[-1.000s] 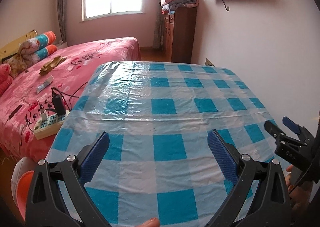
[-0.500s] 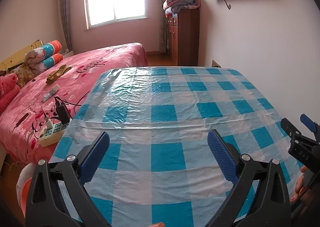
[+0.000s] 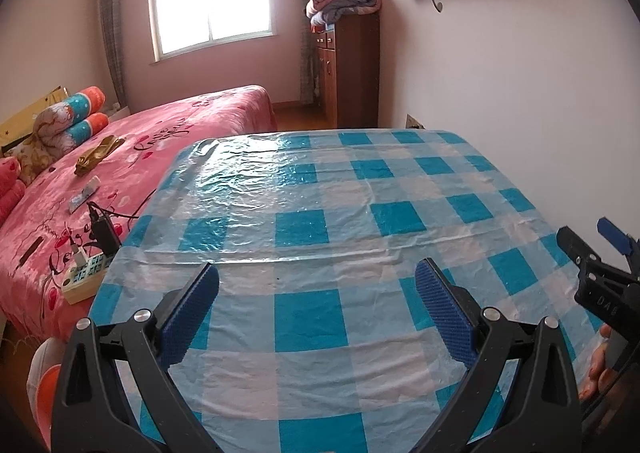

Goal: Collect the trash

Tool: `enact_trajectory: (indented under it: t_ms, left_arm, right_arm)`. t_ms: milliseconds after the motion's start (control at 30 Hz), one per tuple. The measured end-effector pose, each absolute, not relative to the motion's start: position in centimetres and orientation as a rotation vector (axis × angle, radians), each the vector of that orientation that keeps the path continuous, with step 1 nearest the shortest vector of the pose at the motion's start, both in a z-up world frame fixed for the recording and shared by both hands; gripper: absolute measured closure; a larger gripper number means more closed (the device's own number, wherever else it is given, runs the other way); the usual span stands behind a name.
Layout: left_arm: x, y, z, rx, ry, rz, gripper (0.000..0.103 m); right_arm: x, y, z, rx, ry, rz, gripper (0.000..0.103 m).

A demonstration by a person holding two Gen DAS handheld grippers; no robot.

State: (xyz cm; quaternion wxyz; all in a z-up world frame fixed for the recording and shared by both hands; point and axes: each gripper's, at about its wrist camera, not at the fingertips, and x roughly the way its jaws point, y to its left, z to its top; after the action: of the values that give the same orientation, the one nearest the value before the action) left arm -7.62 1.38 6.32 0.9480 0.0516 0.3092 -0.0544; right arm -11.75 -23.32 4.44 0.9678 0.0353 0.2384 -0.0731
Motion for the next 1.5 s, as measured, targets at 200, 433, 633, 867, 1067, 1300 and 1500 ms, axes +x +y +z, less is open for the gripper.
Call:
enact_trajectory:
  t_ms: [200, 433, 633, 867, 1067, 1300, 1500]
  left_arm:
    - [-7.7, 1.0, 6.2, 0.118, 0.625, -0.118, 0.004]
    - [-8.0, 1.1, 6.5, 0.099, 0.592, -0.137, 0.004]
    - [-8.0, 1.1, 6.5, 0.098, 0.591, -0.133, 0.004]
    - [-7.6, 0.8, 6.1, 0.112, 0.606, -0.133, 0.004]
    - [-6.7, 0.7, 5.6, 0.116, 0.616, -0.121, 0.004]
    - [-3.4, 0.7, 3.3, 0.108, 0.725, -0.090, 0.004]
    - [0.2, 0.7, 0.3, 0.062, 0.869, -0.083, 0.004]
  right_arm:
    - [-11.7, -23.3, 4.4, 0.073, 0.486, -0.148, 0.006]
    - [-11.7, -23.4, 4.3, 0.076, 0.492, -0.148, 0.006]
    - [-11.5, -23.4, 4.1, 0.081, 0.508, -0.143, 0.006]
    - [-11.1, -23.3, 3.9, 0.082, 0.534, -0.138, 0.006]
    - [-10.2, -23.2, 3.6, 0.087, 0.574, -0.118, 0.006]
    - [-7.8, -22.8, 2.2, 0.111, 0.704, -0.068, 0.006]
    - [-5.2, -22.2, 0.3, 0.122, 0.856, -0.048, 0.006]
